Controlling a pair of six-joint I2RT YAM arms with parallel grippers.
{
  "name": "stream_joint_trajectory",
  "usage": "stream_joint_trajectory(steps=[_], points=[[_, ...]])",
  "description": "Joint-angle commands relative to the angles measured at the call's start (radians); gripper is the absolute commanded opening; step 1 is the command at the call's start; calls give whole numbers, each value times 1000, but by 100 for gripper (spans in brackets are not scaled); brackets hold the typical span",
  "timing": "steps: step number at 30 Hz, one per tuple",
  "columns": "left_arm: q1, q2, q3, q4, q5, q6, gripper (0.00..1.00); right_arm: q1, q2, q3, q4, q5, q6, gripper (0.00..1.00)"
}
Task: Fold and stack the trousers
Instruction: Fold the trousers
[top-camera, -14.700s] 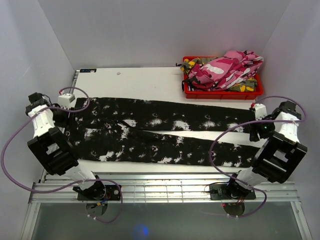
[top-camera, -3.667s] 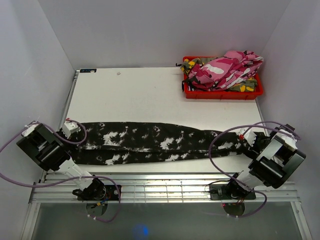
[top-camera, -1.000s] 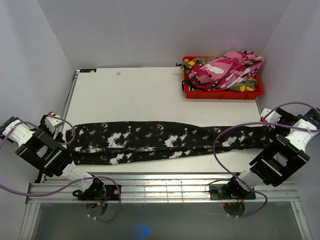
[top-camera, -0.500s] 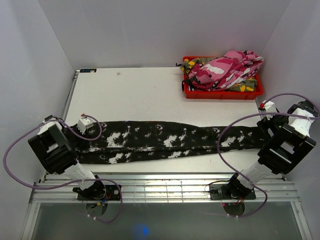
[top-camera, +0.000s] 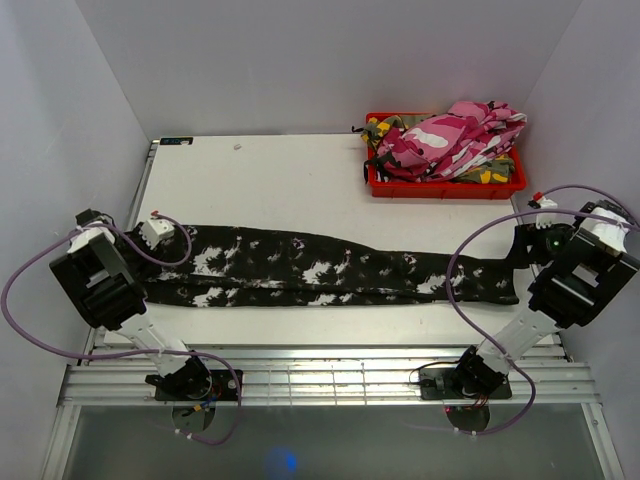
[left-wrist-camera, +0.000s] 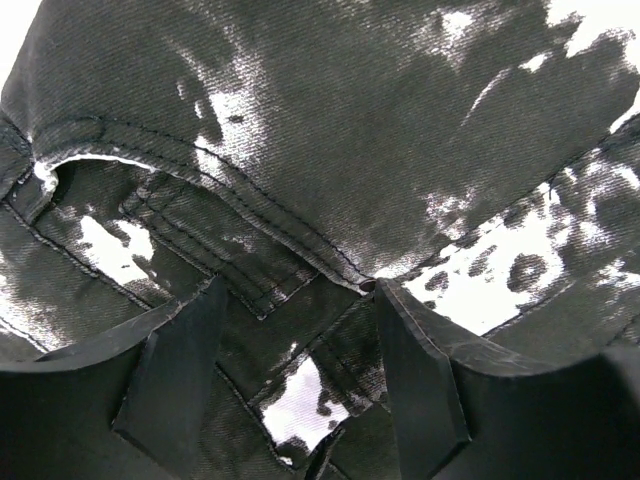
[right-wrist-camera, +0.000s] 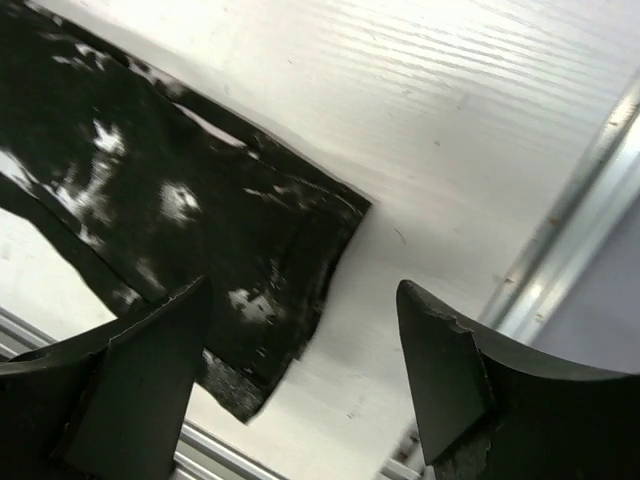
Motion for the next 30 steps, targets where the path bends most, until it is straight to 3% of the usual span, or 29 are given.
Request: stream_joint_trajectory(steps=[1,8,11,12,14,15,25,30], points=[[-1,-14,-60,78,-66,66,72,-8,43,29,-18,-130,137,79],[-1,-22,-83,86,-65,56,73,3,137,35,-22,-199,197,64],[-1,-16,-81,91,-63,45,72,4,134,27,-13,-227,195,51],[-1,-16,-83,91,-63,48,72,6,131,29,-12,-235,195,38],[-1,-11,-88,97,-66,48,72,4,113,43,-22,-253,188,25],[-1,-9,-86,97,-71,47,72,4,105,52,-32,-258,182,10],[0,-3,-103,123,-76,27,71,-42,-108,63,-50,-345,-39,8],[0,8,-95,128,-77,10,73,-26,-90,-20,59,-243,-27,8]])
